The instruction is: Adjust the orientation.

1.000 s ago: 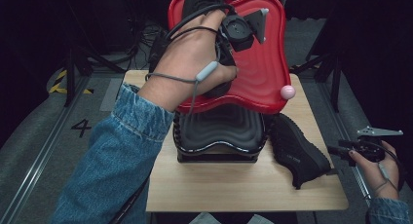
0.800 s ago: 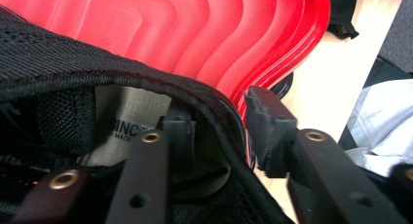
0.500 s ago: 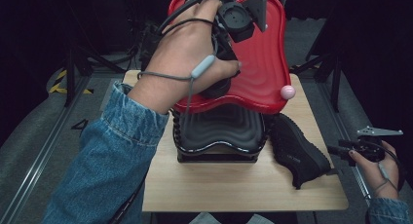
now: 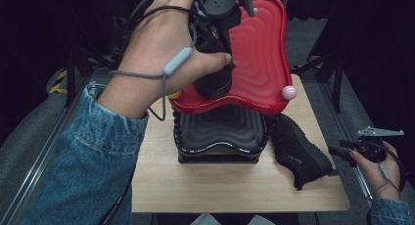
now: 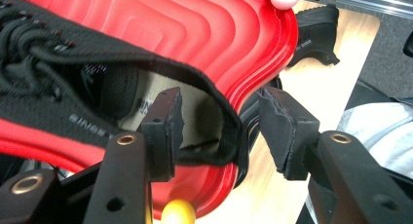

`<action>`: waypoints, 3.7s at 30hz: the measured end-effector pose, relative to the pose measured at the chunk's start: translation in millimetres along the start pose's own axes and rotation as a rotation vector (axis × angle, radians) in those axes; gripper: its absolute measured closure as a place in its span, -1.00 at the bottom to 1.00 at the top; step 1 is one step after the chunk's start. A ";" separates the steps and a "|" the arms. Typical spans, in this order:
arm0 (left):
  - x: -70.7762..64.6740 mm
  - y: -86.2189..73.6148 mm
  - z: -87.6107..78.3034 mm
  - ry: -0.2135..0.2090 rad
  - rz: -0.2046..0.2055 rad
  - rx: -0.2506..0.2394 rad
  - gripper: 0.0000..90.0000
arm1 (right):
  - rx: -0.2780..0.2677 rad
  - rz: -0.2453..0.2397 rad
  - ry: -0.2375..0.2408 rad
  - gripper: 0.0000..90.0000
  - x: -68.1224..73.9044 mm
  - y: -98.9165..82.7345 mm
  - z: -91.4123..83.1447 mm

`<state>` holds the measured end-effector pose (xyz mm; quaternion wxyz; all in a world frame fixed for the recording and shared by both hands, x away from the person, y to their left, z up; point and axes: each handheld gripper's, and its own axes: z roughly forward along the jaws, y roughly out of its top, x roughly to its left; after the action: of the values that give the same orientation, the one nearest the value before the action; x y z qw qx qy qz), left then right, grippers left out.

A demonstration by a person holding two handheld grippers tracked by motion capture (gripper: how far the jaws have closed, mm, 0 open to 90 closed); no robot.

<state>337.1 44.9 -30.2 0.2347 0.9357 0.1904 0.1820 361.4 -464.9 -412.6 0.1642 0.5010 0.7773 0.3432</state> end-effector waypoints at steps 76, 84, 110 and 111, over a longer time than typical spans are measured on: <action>42.3 -260.5 164.8 -0.080 -0.375 0.034 -0.10 | 0.067 -0.015 0.003 -0.20 3.0 -3.6 12.4; 27.5 -277.4 191.3 -0.083 -0.382 0.053 -0.10 | 0.075 -0.023 0.005 -0.21 4.4 -3.2 14.5; 21.9 -304.7 248.7 -0.138 -0.446 0.119 -0.16 | 0.019 -0.059 -0.008 0.70 27.3 12.4 -11.4; 21.2 -305.1 249.9 -0.140 -0.446 0.123 -0.17 | 0.024 -0.062 -0.005 0.79 31.5 14.3 -11.9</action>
<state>380.1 211.2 -385.8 0.2242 0.8934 0.3862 0.0486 349.8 -437.5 -391.4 0.1704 0.4795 0.7961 0.3275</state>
